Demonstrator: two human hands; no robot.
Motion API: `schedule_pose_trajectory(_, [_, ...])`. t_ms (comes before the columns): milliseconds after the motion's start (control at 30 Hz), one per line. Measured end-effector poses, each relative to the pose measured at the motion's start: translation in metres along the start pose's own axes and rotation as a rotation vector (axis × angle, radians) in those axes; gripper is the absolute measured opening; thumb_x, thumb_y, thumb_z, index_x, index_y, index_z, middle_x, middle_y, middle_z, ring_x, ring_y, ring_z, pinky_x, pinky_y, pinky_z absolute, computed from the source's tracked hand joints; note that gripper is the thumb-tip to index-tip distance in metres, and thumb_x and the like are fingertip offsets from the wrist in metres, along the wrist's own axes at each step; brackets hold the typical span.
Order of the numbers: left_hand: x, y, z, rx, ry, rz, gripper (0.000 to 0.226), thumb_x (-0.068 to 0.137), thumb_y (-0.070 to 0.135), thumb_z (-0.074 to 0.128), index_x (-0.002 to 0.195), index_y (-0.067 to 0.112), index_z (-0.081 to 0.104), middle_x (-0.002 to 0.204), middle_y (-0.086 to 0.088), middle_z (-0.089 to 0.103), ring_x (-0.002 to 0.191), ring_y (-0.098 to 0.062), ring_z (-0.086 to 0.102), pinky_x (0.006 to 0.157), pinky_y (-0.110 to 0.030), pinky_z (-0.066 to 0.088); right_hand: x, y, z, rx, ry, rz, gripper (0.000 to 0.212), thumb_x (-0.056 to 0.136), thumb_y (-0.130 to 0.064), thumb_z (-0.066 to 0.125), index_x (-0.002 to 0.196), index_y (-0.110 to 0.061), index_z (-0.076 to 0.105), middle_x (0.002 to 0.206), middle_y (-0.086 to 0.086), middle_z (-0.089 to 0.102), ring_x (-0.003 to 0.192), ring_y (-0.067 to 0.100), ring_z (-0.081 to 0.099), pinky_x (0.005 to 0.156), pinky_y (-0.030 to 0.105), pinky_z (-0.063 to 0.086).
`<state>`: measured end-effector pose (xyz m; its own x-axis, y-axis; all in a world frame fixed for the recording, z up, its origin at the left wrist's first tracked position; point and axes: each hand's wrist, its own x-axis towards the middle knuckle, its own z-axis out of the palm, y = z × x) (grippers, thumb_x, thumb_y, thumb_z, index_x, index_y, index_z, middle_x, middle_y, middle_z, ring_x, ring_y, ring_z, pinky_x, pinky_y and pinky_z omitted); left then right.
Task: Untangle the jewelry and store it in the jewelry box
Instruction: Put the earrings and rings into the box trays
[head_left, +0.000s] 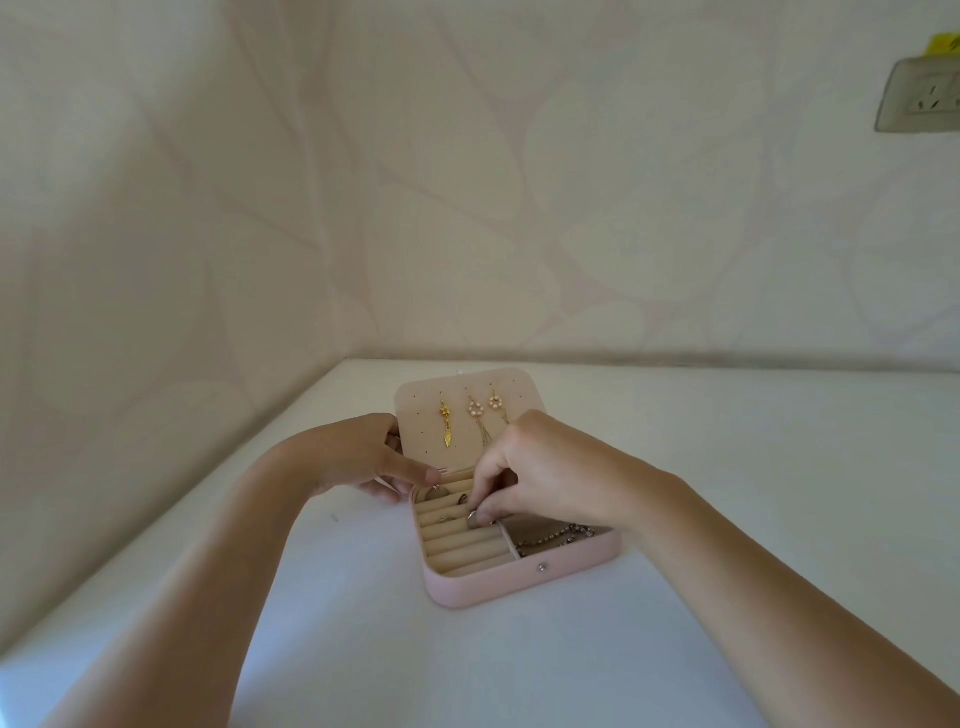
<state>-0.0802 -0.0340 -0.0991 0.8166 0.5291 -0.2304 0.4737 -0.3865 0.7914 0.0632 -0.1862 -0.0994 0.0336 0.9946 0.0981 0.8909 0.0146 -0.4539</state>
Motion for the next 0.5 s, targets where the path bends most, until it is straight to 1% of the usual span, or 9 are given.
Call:
schedule_pose_trajectory(100, [0.0005,-0.0012,-0.0003,0.001,-0.005,0.001,0.026,0.078,0.014,0.075,0.101,0.015,0.062,0.091,-0.003,0.066,0.086,-0.017,0.066,0.087,-0.034,0.055,-0.0002,-0.0001,0.0011,0.03,0.008,0.011,0.011,0.076,-0.026,0.078,0.086,-0.021,0.077,0.082,0.0,0.068,0.06,0.003,0.05,0.053,0.014,0.036])
schedule_pose_trajectory(133, [0.0009,-0.0013,-0.0007,0.002,-0.008,0.001,0.026,0.078,0.014,0.075,0.102,0.015,0.062,0.092,-0.004,0.067,0.086,-0.017,0.066,0.086,-0.034,0.055,-0.0003,0.0001,0.0015,0.044,0.008,0.013,0.011,0.075,-0.026,0.079,0.084,-0.02,0.077,0.08,-0.001,0.068,0.06,0.002,0.05,0.053,0.014,0.036])
schedule_pose_trajectory(167, [0.0014,-0.0014,-0.001,0.003,-0.01,0.001,0.027,0.078,0.015,0.075,0.102,0.015,0.063,0.093,-0.004,0.067,0.086,-0.017,0.066,0.086,-0.033,0.055,-0.0003,0.0008,0.0019,0.058,0.007,0.016,0.011,0.074,-0.026,0.079,0.083,-0.02,0.077,0.08,0.0,0.068,0.062,0.003,0.052,0.056,0.017,0.038])
schedule_pose_trajectory(233, [0.0022,-0.0018,-0.0014,0.005,-0.011,-0.001,0.028,0.077,0.016,0.076,0.102,0.016,0.062,0.094,-0.004,0.067,0.086,-0.017,0.066,0.085,-0.033,0.055,0.0001,0.0021,0.003,0.085,-0.008,0.022,0.009,0.074,-0.025,0.079,0.081,-0.02,0.077,0.084,0.002,0.068,0.072,0.01,0.057,0.063,0.024,0.042])
schedule_pose_trajectory(267, [0.0023,-0.002,-0.0013,0.005,-0.015,-0.001,0.029,0.077,0.017,0.076,0.103,0.015,0.062,0.094,-0.004,0.068,0.086,-0.017,0.066,0.085,-0.033,0.055,0.0005,0.0031,0.0033,0.096,-0.022,0.024,0.008,0.075,-0.026,0.078,0.081,-0.021,0.077,0.085,0.002,0.068,0.077,0.012,0.058,0.066,0.026,0.043])
schedule_pose_trajectory(333, [0.0025,-0.0019,-0.0009,0.004,-0.02,0.001,0.029,0.077,0.017,0.076,0.103,0.016,0.062,0.094,-0.004,0.068,0.085,-0.017,0.066,0.084,-0.032,0.056,0.0012,0.0054,0.0031,0.104,-0.058,0.029,0.007,0.079,-0.028,0.074,0.084,-0.023,0.076,0.087,-0.003,0.069,0.078,0.007,0.057,0.067,0.022,0.041])
schedule_pose_trajectory(400, [0.0028,-0.0017,-0.0007,-0.002,-0.021,0.003,0.026,0.078,0.016,0.075,0.101,0.017,0.063,0.094,-0.004,0.068,0.085,-0.016,0.066,0.083,-0.031,0.055,0.0016,0.007,0.0023,0.126,-0.084,0.043,0.009,0.084,-0.028,0.07,0.089,-0.023,0.076,0.088,-0.006,0.069,0.074,0.001,0.054,0.065,0.016,0.039])
schedule_pose_trajectory(500, [0.0048,-0.0029,-0.0013,-0.004,-0.023,0.002,0.024,0.079,0.018,0.074,0.1,0.017,0.063,0.095,-0.004,0.069,0.084,-0.016,0.066,0.084,-0.031,0.055,0.0028,0.0076,0.0026,0.182,-0.086,0.062,0.009,0.084,-0.025,0.071,0.09,-0.021,0.076,0.079,-0.009,0.067,0.066,-0.006,0.051,0.06,0.009,0.036])
